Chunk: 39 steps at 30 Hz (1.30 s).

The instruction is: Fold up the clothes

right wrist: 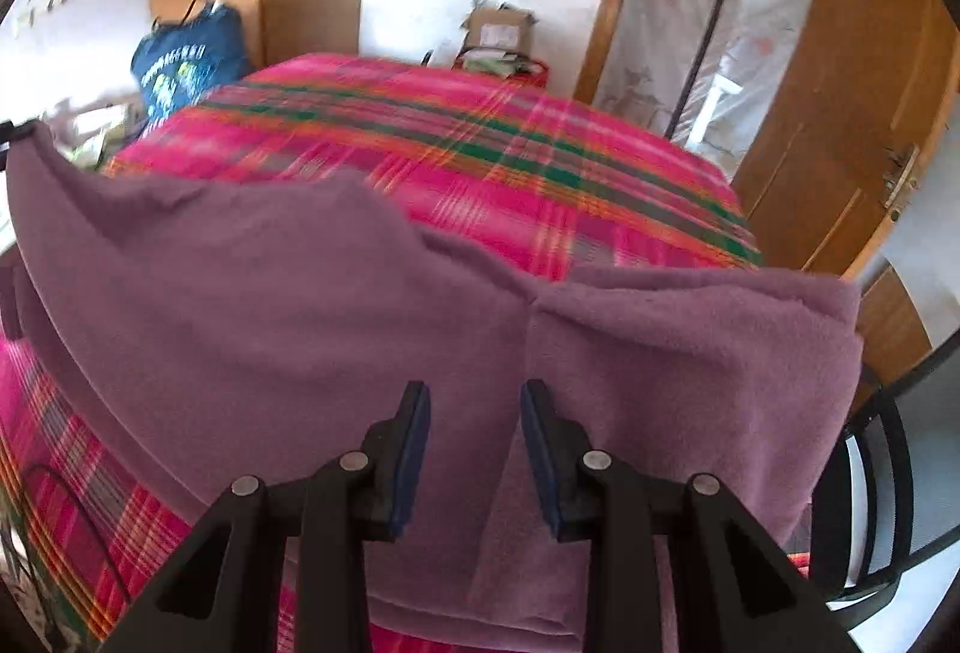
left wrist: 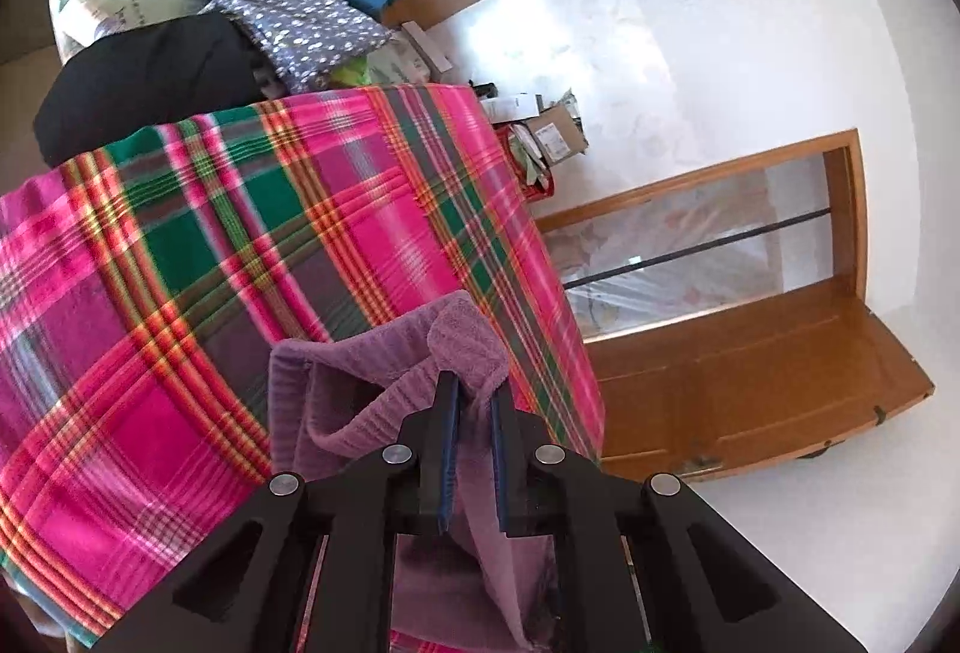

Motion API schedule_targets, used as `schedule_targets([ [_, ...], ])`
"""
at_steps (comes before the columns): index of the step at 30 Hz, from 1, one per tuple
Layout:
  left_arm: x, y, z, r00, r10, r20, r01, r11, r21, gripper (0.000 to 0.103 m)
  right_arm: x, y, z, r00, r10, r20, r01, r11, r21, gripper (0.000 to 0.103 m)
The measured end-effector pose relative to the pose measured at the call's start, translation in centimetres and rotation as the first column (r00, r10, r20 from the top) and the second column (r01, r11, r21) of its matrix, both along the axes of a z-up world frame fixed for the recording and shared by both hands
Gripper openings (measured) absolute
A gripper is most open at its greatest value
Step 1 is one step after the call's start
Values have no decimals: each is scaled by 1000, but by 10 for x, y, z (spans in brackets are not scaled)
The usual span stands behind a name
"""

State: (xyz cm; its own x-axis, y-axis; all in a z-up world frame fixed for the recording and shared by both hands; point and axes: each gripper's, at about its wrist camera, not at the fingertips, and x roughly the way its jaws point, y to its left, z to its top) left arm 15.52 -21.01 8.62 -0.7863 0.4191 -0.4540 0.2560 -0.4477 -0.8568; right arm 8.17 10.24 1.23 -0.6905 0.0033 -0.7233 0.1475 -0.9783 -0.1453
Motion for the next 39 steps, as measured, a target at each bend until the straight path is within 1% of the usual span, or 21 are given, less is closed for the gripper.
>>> schedule_targets([
  [2, -4, 2, 5, 1000, -5, -6, 5, 1000, -12, 10, 12, -6, 12, 996, 76, -56, -80, 995, -58, 32],
  [3, -7, 3, 7, 1000, -8, -8, 8, 1000, -17, 10, 19, -12, 16, 988, 129, -81, -135, 988, -71, 32],
  [4, -10, 4, 9, 1000, -12, -9, 12, 1000, -22, 10, 26, -20, 20, 977, 188, -105, -196, 978, -73, 33],
  [6, -14, 6, 11, 1000, -18, -10, 17, 999, -30, 10, 37, -35, 25, 953, 275, -131, -282, 958, -42, 33],
  [8, -18, 7, 15, 1000, -19, -11, 18, 999, -38, 10, 43, -50, 25, 929, 345, -131, -350, 936, -20, 39],
  [10, -22, 7, 17, 1000, -21, -12, 21, 999, -40, 10, 47, -61, 22, 907, 405, -117, -407, 913, 3, 41],
  [13, -27, 8, 20, 1000, -24, -14, 24, 999, -39, 10, 50, -72, 13, 893, 444, -77, -441, 896, 58, 41],
  [14, -29, 8, 21, 1000, -25, -15, 25, 999, -38, 10, 49, -74, 9, 897, 438, -64, -432, 898, 87, 41],
  [17, -35, 6, 25, 999, -26, -20, 25, 999, -33, 10, 37, -76, -6, 925, 381, -8, -373, 909, 186, 41],
  [18, -37, 6, 27, 999, -26, -24, 25, 999, -36, 10, 31, -74, -9, 934, 356, 11, -351, 913, 206, 36],
  [20, -43, 4, 31, 999, -27, -33, 25, 999, -45, 10, 20, -67, -13, 950, 309, 40, -309, 923, 230, 10],
  [21, -45, 3, 34, 999, -28, -39, 26, 999, -48, 10, 15, -63, -13, 957, 288, 47, -291, 928, 234, 9],
  [22, -48, 3, 36, 999, -29, -44, 27, 998, -51, 10, 12, -59, -10, 961, 274, 41, -276, 931, 238, 8],
  [23, -51, 2, 39, 998, -30, -49, 27, 998, -54, 10, 9, -55, -5, 964, 265, 26, -264, 934, 240, 6],
  [28, -68, 0, 46, 998, -30, -55, 26, 997, -70, 10, -15, -41, 36, 971, 225, -83, -199, 950, 241, 4],
  [30, -75, 0, 48, 998, -32, -59, 28, 997, -75, 10, -26, -40, 49, 970, 216, -112, -182, 951, 251, 4],
  [34, -88, 0, 47, 998, -40, -51, 36, 996, -82, 10, -39, -42, 61, 968, 212, -132, -168, 944, 284, 4],
  [39, -100, -1, 43, 998, -43, -35, 40, 996, -82, 10, -51, -43, 66, 969, 203, -144, -154, 944, 292, 4],
])
